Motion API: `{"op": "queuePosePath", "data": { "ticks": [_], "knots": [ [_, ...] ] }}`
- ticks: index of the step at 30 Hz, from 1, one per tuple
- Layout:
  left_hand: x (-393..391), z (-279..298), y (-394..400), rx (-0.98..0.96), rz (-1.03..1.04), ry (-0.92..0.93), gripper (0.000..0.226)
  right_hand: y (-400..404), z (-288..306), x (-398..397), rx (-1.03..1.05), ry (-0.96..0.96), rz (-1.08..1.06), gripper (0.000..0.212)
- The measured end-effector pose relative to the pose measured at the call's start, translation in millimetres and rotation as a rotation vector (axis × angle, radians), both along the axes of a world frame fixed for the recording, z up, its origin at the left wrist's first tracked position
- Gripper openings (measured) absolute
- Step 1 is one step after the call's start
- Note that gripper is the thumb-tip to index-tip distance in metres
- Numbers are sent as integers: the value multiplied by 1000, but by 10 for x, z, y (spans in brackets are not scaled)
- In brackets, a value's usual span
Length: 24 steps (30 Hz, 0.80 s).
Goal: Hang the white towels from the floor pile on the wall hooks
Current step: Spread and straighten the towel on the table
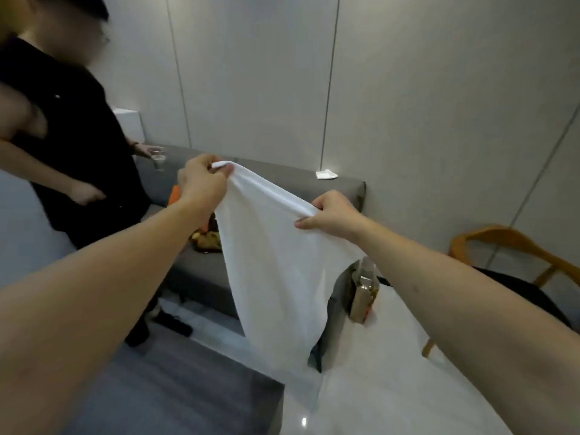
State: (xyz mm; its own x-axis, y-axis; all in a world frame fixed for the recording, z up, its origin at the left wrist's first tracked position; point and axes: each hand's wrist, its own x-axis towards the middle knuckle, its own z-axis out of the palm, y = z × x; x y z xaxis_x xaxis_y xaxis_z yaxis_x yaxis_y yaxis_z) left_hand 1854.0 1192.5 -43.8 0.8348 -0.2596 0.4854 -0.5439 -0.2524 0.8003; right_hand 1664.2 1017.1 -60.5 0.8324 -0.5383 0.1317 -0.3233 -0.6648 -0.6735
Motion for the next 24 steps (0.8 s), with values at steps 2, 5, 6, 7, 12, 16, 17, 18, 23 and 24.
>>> {"op": "queuePosePath", "data": {
  "ticks": [2, 5, 6, 7, 12, 16, 17, 18, 23, 24],
  "knots": [
    [152, 4, 325, 10, 113, -26, 11, 69, 4, 378, -54, 25, 102, 38],
    [221, -19, 837, 27, 279, -22, 7, 213, -35, 838, -127, 47, 252, 32],
    [195, -33, 1002, 36, 336, -11, 7, 258, -54, 955, -152, 52, 293, 28],
    [157, -49, 1160, 44, 398, -6, 7, 299, -67, 1053, -183, 53, 334, 23],
    [-276, -160, 1730, 57, 703, 40, 8, 501, -72, 1373, -316, 26, 522, 15],
    [-738, -218, 1964, 112, 858, 41, 7, 697, -86, 1400, -372, -16, 608, 14],
    [-849, -229, 2016, 126, 893, 36, 7, 745, -98, 1395, -368, -22, 630, 14],
    [-956, -232, 2065, 138, 927, 33, 7, 796, -104, 1386, -362, -33, 649, 14],
    [-1356, -151, 2261, 158, 1050, 19, 10, 1054, -13, 1364, -404, -116, 712, 17],
    [-1402, -121, 2307, 160, 1077, 11, 12, 1098, 13, 1374, -414, -130, 718, 18]
  ]
}}
